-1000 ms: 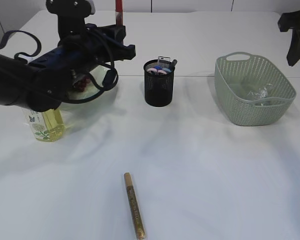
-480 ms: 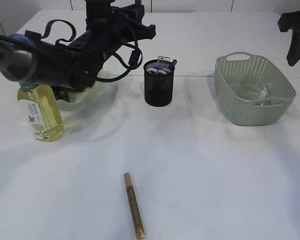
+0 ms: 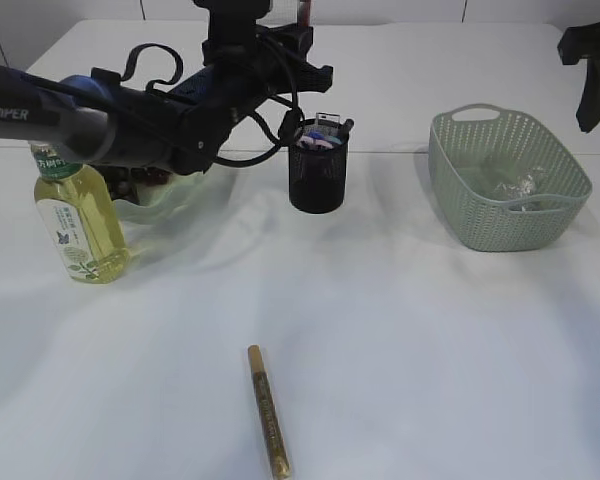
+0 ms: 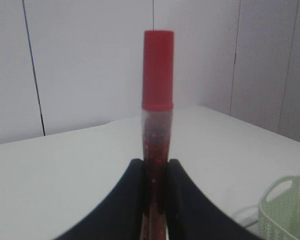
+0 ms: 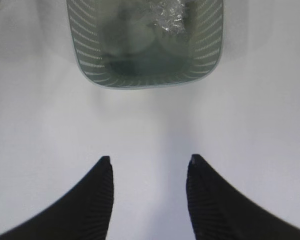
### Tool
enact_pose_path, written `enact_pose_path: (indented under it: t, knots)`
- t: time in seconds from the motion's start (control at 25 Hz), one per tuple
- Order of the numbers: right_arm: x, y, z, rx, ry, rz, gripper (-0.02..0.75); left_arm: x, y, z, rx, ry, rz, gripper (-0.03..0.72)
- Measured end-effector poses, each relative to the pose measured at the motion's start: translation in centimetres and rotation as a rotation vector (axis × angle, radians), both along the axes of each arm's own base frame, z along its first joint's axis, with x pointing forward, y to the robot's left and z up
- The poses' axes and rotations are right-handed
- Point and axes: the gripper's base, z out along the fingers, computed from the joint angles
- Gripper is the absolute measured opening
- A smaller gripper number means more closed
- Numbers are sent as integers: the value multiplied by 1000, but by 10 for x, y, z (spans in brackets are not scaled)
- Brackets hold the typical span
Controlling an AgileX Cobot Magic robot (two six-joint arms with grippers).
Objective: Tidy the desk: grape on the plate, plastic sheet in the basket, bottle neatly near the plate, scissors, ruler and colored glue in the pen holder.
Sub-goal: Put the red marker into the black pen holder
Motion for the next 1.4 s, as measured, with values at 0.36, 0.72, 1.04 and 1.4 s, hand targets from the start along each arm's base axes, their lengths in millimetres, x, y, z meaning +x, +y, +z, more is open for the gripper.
enact_pose_path:
  t: [0.36, 0.72, 1.04, 1.4]
  knots:
    - [0, 0, 0, -4, 0, 0, 384, 6, -4, -21, 28, 36, -6, 90]
    - [0, 0, 0, -4, 0, 0, 384, 7, -5, -27, 38, 54, -6, 91]
    - [0, 0, 0, -6, 0, 0, 384, 14, -11, -32, 44, 18, -26, 92]
    - [0, 0, 0, -6, -4, 0, 384, 14, -11, -32, 45, 17, -26, 92]
